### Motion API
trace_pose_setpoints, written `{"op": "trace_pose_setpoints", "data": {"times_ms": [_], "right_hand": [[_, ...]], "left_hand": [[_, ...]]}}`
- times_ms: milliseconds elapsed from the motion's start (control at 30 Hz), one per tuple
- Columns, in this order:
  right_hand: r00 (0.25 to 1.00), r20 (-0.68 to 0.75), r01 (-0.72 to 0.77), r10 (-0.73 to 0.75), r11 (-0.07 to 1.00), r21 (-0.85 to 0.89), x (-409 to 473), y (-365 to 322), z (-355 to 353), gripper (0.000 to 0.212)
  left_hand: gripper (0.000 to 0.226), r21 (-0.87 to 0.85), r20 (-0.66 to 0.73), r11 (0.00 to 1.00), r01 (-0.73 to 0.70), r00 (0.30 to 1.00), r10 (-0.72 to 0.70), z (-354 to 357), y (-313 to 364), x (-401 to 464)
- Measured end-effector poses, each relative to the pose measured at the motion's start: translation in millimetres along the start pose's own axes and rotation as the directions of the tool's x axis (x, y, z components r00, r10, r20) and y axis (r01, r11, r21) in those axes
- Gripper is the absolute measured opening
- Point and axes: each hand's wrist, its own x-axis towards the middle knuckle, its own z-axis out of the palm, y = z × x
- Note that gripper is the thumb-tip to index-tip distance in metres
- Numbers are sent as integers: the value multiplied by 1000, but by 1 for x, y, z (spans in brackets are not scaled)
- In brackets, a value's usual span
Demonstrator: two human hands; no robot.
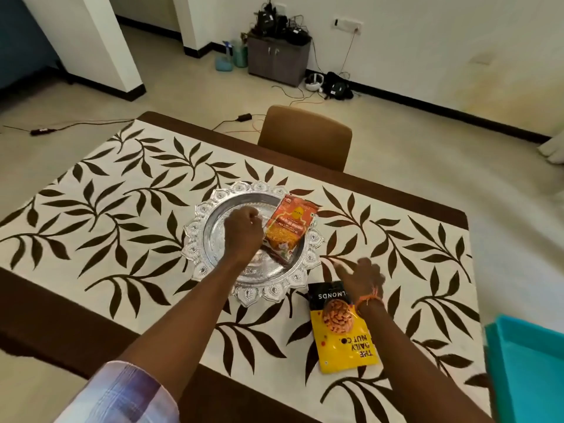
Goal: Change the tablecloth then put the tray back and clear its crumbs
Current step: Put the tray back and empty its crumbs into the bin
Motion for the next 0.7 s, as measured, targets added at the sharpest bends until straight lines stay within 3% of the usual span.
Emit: {"op": "trace_pose_setpoints", "data": {"times_ms": [100, 200, 267, 300, 367, 400, 500, 600, 700], "right_hand": [[991, 97, -61, 89, 965, -256, -27, 47, 21, 85], [983, 158, -46, 96, 955, -292, -45, 76, 35, 71], [926, 350, -37, 144, 955, -295, -47, 83, 35, 56], [919, 360, -76, 163, 967, -244, -44, 83, 35, 49], [959, 237, -142, 153, 988, -64, -33, 84, 33, 27], [960, 257, -109, 107, 994, -7, -23, 86, 31, 15], [954, 300, -54, -17, 972, 227, -14, 74, 16, 34], [943, 328, -142, -55, 826, 546, -18, 53, -11, 27], [906, 369, -115, -205, 723, 682, -17, 27, -44, 20]], "left_hand": [[20, -59, -214, 998, 38, 976, -50, -25, -2, -3], [37, -42, -284, 995, 87, 954, -95, -44, -10, -10], [48, -18, -273, 997, 72, 959, -74, -50, -14, -20], [51, -5, -260, 998, 64, 963, -63, -49, -15, -25], [53, 7, -240, 998, 69, 969, -66, -45, -16, -36], [54, 7, -232, 997, 75, 970, -71, -42, -15, -40], [54, 6, -174, 999, 44, 984, -42, -33, -10, -53], [50, 19, -33, 999, -47, 998, 47, -23, -3, -64], [41, 14, 100, 987, -159, 983, 157, -14, 14, -74]]}}
